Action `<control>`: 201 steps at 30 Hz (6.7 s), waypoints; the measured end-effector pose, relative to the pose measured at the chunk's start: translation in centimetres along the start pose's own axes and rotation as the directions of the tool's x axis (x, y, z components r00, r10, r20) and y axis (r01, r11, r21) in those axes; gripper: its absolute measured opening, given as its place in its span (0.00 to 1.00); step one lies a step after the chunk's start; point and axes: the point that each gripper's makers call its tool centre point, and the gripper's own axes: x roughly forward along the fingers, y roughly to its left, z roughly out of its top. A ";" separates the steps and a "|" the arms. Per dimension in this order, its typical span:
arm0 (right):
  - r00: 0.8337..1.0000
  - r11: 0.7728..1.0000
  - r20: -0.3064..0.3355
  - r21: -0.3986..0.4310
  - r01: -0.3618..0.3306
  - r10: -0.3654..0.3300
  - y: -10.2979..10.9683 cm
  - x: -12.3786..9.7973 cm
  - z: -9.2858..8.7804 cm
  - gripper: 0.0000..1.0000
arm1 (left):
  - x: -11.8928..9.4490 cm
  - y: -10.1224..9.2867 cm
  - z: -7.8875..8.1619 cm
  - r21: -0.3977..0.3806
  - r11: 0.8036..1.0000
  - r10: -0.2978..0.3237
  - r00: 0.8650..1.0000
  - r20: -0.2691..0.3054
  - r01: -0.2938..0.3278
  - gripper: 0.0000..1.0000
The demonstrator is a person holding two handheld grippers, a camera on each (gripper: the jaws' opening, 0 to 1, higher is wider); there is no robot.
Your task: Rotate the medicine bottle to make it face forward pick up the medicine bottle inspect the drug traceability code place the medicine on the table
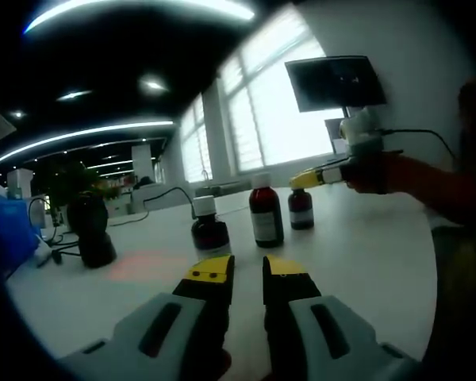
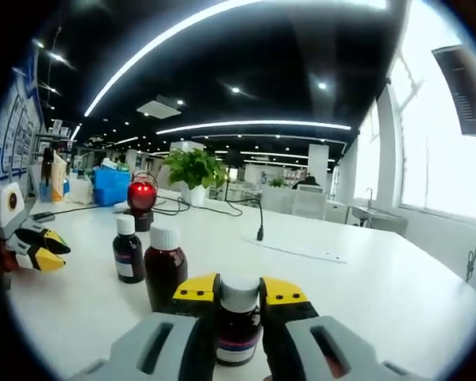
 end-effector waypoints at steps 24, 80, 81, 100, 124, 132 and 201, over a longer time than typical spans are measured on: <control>0.997 0.996 0.016 -0.041 0.081 -0.080 -0.4 -0.4 0.2 0.17 | -0.1 0.0 0.2 -0.009 1.000 0.003 1.000 0.008 -0.003 0.08; 0.987 0.988 0.036 0.011 -0.155 0.155 0.0 0.0 -0.2 0.15 | 0.0 -0.1 0.0 -0.003 1.000 -0.010 1.000 0.008 0.010 0.08; 0.988 0.989 0.035 0.012 -0.149 0.148 0.0 0.0 -0.2 0.15 | 0.0 -0.1 0.0 -0.003 1.000 -0.009 1.000 0.008 0.010 0.08; 1.000 0.998 0.005 0.068 0.010 -0.011 -0.4 -0.1 -0.4 0.15 | 0.0 -0.1 0.0 0.006 1.000 -0.005 1.000 0.006 0.005 0.08; 0.990 0.985 0.004 0.093 0.142 -0.143 -0.5 -0.5 -0.5 0.15 | 0.0 -0.1 0.1 0.012 1.000 0.000 1.000 0.006 0.000 0.08; 0.991 0.990 0.011 0.044 0.131 -0.132 -0.5 -0.4 -0.5 0.16 | 0.0 -0.1 0.2 0.010 1.000 0.000 1.000 0.006 0.000 0.08; 0.992 0.993 0.068 0.029 -0.112 0.110 0.1 -0.2 0.0 0.15 | 0.0 -0.1 -0.1 0.023 1.000 -0.001 1.000 -0.002 0.001 0.08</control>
